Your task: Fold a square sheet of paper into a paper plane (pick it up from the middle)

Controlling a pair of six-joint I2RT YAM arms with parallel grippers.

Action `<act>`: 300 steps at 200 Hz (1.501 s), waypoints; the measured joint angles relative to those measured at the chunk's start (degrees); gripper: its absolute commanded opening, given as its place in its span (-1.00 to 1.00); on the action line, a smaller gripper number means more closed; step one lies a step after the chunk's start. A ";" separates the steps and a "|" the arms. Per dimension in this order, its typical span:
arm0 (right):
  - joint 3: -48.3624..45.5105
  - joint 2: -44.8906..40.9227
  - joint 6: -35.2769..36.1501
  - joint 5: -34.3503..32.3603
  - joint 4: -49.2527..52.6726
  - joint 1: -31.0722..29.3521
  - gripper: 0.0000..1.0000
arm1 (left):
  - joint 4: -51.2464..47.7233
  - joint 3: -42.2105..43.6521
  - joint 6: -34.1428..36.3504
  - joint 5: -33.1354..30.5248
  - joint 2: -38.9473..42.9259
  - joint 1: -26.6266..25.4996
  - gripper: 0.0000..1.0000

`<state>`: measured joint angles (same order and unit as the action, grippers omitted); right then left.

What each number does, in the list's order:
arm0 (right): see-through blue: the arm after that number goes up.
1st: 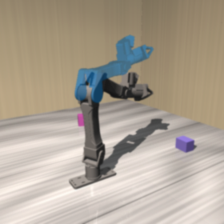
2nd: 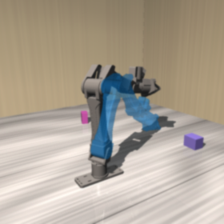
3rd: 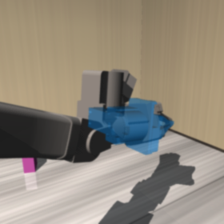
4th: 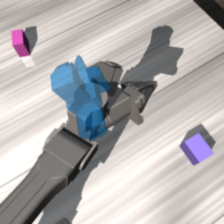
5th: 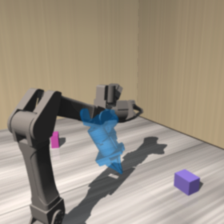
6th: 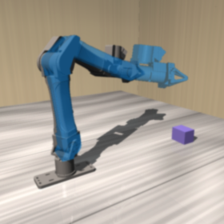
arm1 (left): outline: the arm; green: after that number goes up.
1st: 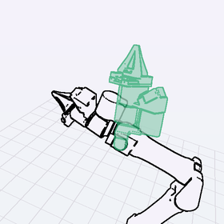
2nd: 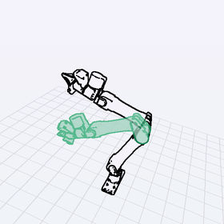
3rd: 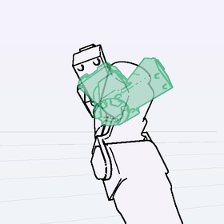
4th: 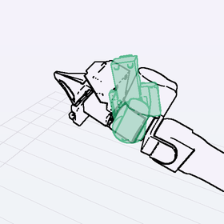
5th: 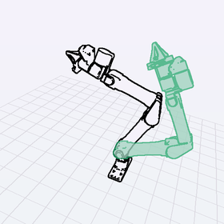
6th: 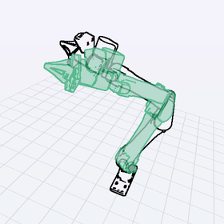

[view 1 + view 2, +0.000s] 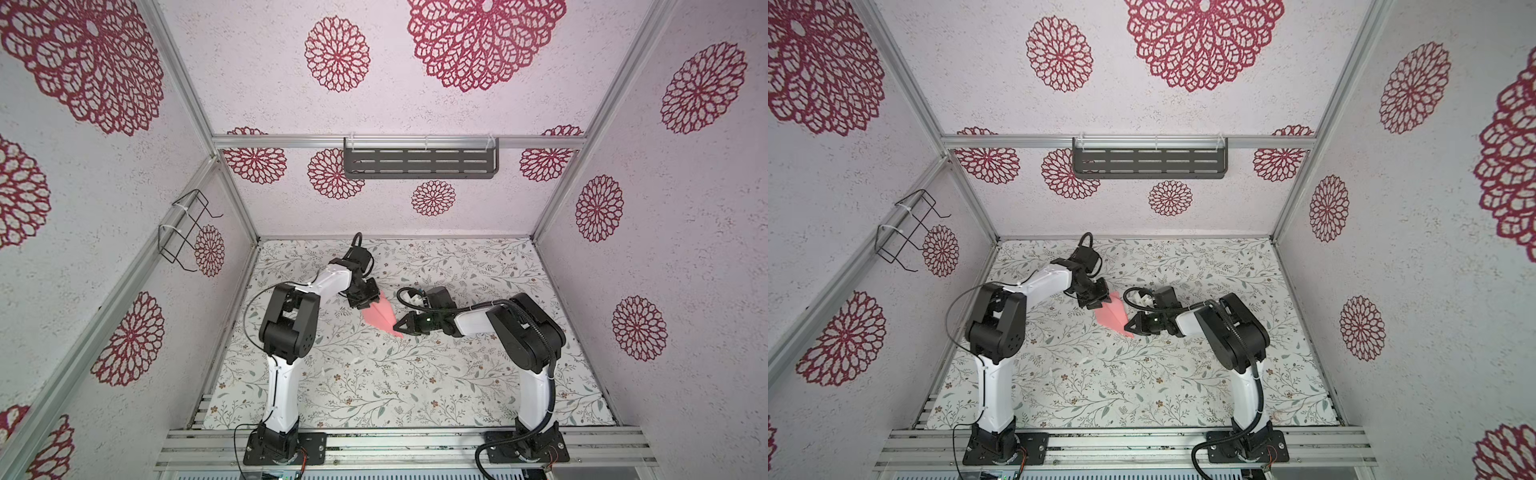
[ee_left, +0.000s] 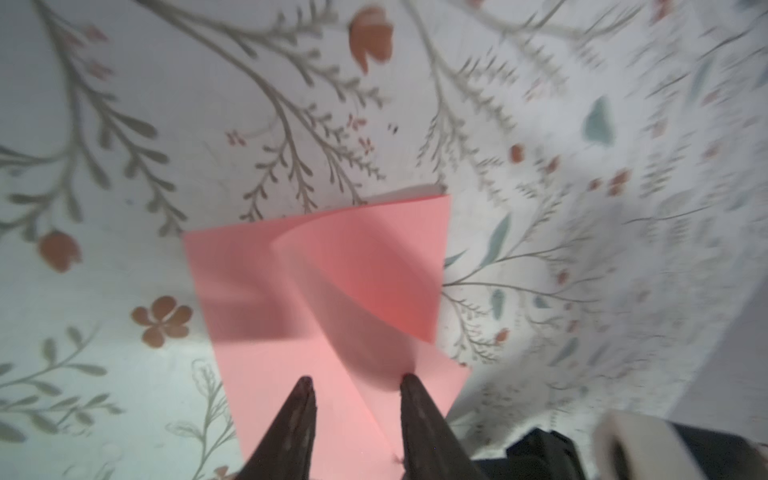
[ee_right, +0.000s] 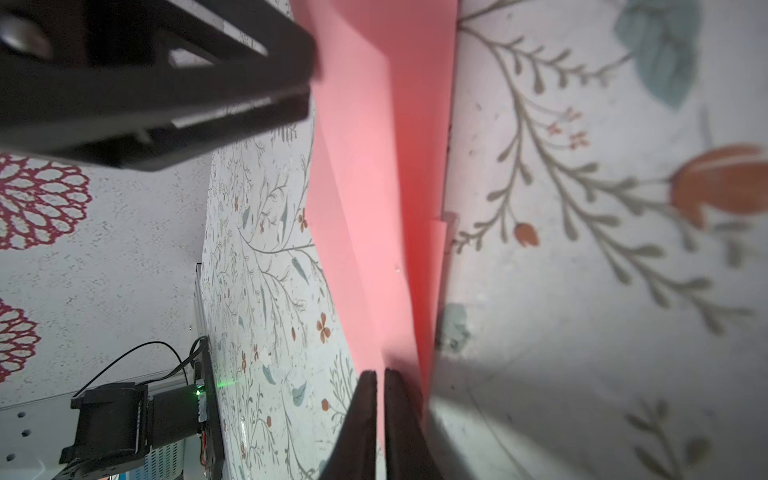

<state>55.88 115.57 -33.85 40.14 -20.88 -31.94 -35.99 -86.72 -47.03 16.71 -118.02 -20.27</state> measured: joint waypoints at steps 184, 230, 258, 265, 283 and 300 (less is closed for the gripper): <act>2.10 0.13 1.31 -0.02 4.57 0.11 -0.79 | 37.29 24.65 -2.36 9.81 3.04 -4.13 -0.62; 2.21 0.13 1.33 -0.04 4.92 0.13 -0.79 | 39.39 24.81 -2.01 9.81 2.49 -3.72 -0.62; 2.43 0.13 1.33 -0.04 5.38 0.15 -0.79 | 39.69 25.09 -1.75 9.40 2.49 -3.63 -0.69; 2.47 0.13 1.33 -0.02 5.40 0.15 -0.79 | 39.65 25.11 -1.57 9.14 2.49 -3.58 -0.71; 2.54 0.13 1.33 0.13 5.42 0.15 -0.79 | 39.41 25.20 -1.16 8.35 2.49 -3.56 -0.78; 3.08 0.13 1.44 0.22 6.47 0.15 -0.81 | 39.26 25.35 -0.79 8.04 2.49 -3.56 -0.83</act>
<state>58.96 115.70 -32.40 40.36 -14.41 -31.79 3.27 -61.36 -47.81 24.75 -115.52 -23.83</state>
